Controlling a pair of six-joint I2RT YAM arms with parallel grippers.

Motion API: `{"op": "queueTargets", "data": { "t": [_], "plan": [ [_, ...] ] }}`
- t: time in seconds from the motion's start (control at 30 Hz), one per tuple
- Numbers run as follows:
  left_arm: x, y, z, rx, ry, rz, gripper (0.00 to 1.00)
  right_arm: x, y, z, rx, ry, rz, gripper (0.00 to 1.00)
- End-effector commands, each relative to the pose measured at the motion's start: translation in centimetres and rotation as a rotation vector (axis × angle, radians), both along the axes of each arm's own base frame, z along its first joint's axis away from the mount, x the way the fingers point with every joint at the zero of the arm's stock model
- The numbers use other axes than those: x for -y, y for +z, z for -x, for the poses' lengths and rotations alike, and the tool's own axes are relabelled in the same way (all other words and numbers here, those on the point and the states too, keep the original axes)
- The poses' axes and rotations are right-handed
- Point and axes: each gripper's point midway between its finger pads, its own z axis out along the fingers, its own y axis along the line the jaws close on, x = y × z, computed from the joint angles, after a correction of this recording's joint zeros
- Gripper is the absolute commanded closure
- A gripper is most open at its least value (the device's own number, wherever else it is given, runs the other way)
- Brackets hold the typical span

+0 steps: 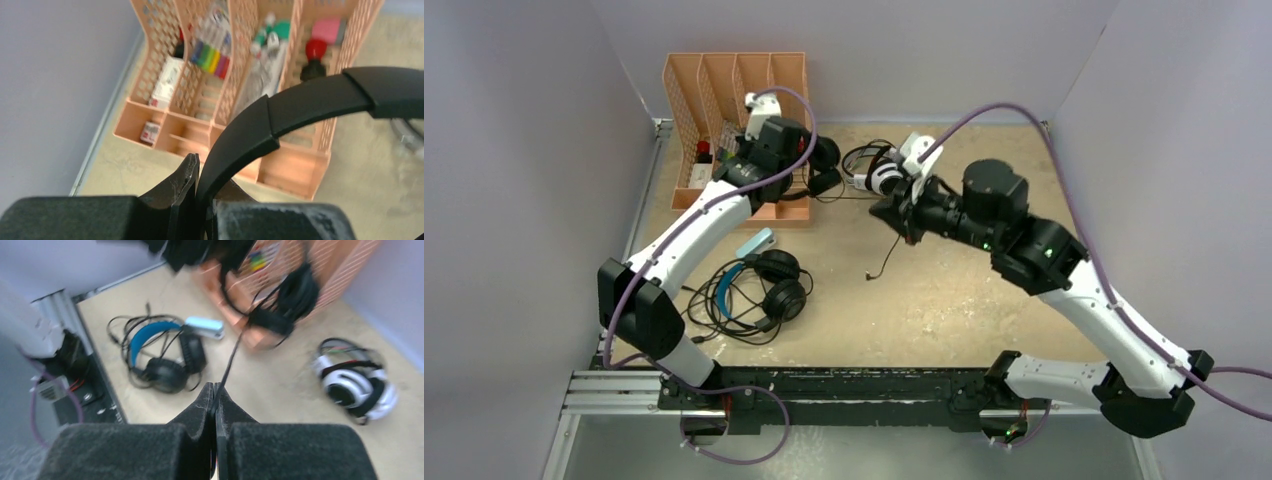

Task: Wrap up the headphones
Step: Wrap the headphones cable around the headphones.

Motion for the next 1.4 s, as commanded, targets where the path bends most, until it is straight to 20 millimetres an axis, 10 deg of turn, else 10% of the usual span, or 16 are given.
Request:
{"op": "queueTargets", "data": {
  "t": [0.0, 0.33, 0.67, 1.03, 1.37],
  "plan": [
    [0.8, 0.0, 0.8, 0.019, -0.119, 0.005, 1.0, 2.6, 3.4, -3.2, 0.156, -0.137, 0.162, 1.0],
    [5.0, -1.5, 5.2, -0.101, -0.454, 0.013, 1.0, 1.1, 8.3, -12.8, 0.342, -0.256, 0.231, 0.95],
    [8.3, 0.5, 9.1, -0.057, -0.715, 0.134, 1.0, 2.8, 5.1, -19.1, 0.287, -0.29, 0.235, 0.96],
    [12.6, 8.9, 12.7, 0.156, -0.938, 0.455, 1.0, -1.6, -2.6, -19.4, 0.049, -0.14, 0.042, 0.97],
    [15.5, 16.7, 12.6, 0.332, -0.928, 0.854, 1.0, -4.8, -4.5, -16.8, -0.133, -0.068, -0.332, 0.92]
  ]
}}
